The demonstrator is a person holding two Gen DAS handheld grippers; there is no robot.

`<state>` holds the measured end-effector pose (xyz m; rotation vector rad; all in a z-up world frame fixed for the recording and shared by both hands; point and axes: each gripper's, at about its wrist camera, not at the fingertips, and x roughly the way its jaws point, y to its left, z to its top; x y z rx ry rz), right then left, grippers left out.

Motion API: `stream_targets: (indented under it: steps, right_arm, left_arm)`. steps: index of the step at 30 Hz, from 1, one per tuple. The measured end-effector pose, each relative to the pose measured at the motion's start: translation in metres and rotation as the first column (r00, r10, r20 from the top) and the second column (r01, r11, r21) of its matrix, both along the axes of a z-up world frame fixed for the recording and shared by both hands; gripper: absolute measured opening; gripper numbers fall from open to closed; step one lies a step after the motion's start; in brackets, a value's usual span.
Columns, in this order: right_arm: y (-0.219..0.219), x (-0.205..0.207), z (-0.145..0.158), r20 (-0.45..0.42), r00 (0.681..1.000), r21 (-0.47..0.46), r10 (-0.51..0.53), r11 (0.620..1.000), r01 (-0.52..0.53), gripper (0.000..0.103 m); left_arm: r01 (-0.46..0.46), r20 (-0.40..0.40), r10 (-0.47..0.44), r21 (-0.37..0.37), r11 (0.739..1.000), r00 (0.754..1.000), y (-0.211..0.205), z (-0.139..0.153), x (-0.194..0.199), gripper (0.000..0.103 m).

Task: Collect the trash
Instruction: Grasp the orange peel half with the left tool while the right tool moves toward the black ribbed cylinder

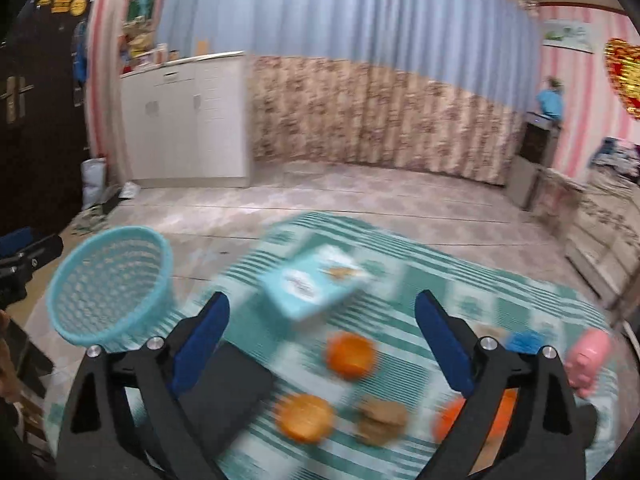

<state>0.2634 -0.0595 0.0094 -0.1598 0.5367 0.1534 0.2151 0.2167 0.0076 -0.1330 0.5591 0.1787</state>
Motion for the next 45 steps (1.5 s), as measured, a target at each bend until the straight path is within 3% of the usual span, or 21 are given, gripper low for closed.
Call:
stream_targets:
  steps: [5, 12, 16, 20, 22, 26, 31, 36, 43, 45]
  right_arm:
    - [-0.059, -0.012, -0.003, 0.009, 0.991, -0.04, -0.13, 0.991, 0.13, 0.092]
    - [-0.137, -0.039, -0.014, -0.017, 0.975, 0.074, -0.222, 0.972, 0.223, 0.092]
    - [-0.163, -0.042, -0.029, -0.047, 0.967, 0.083, -0.249, 0.964, 0.252, 0.092]
    - [-0.185, -0.039, -0.043, -0.093, 0.966, 0.173, -0.243, 0.951, 0.256, 0.092]
    - [-0.192, -0.037, -0.052, -0.112, 0.963, 0.177, -0.247, 0.948, 0.263, 0.092]
    - [-0.188, -0.038, -0.054, -0.092, 0.967, 0.133, -0.236, 0.96, 0.247, 0.092]
    - [-0.189, -0.04, -0.051, -0.079, 0.968, 0.112, -0.237, 0.963, 0.245, 0.092]
    - [-0.202, -0.035, -0.055, -0.124, 0.959, 0.166, -0.256, 0.947, 0.274, 0.092]
    - [-0.208, -0.03, -0.064, -0.154, 0.946, 0.148, -0.284, 0.94, 0.306, 0.092]
    - [-0.206, -0.03, -0.065, -0.155, 0.948, 0.15, -0.276, 0.942, 0.299, 0.092]
  left_arm:
    - [0.068, -0.017, -0.069, -0.038, 0.997, 0.997, -0.062, -0.006, 0.004, 0.098]
    - [0.119, -0.063, -0.127, -0.107, 0.987, 0.99, -0.133, -0.02, 0.019, 0.098]
    - [0.159, -0.124, -0.161, -0.029, 0.987, 0.979, -0.179, -0.041, 0.023, 0.097]
    - [0.23, -0.157, -0.226, 0.005, 0.973, 0.961, -0.207, -0.058, 0.022, 0.097]
    - [0.241, -0.181, -0.239, -0.011, 0.971, 0.954, -0.213, -0.071, 0.023, 0.095]
    - [0.256, -0.258, -0.26, -0.052, 0.965, 0.93, -0.216, -0.096, 0.037, 0.072]
    - [0.249, -0.236, -0.259, -0.073, 0.966, 0.936, -0.218, -0.097, 0.043, 0.072]
    - [0.26, -0.252, -0.261, -0.04, 0.965, 0.932, -0.229, -0.103, 0.052, 0.071]
    - [0.257, -0.3, -0.258, -0.045, 0.965, 0.918, -0.222, -0.116, 0.064, 0.043]
    - [0.26, -0.291, -0.268, -0.068, 0.963, 0.918, -0.218, -0.115, 0.065, 0.04]
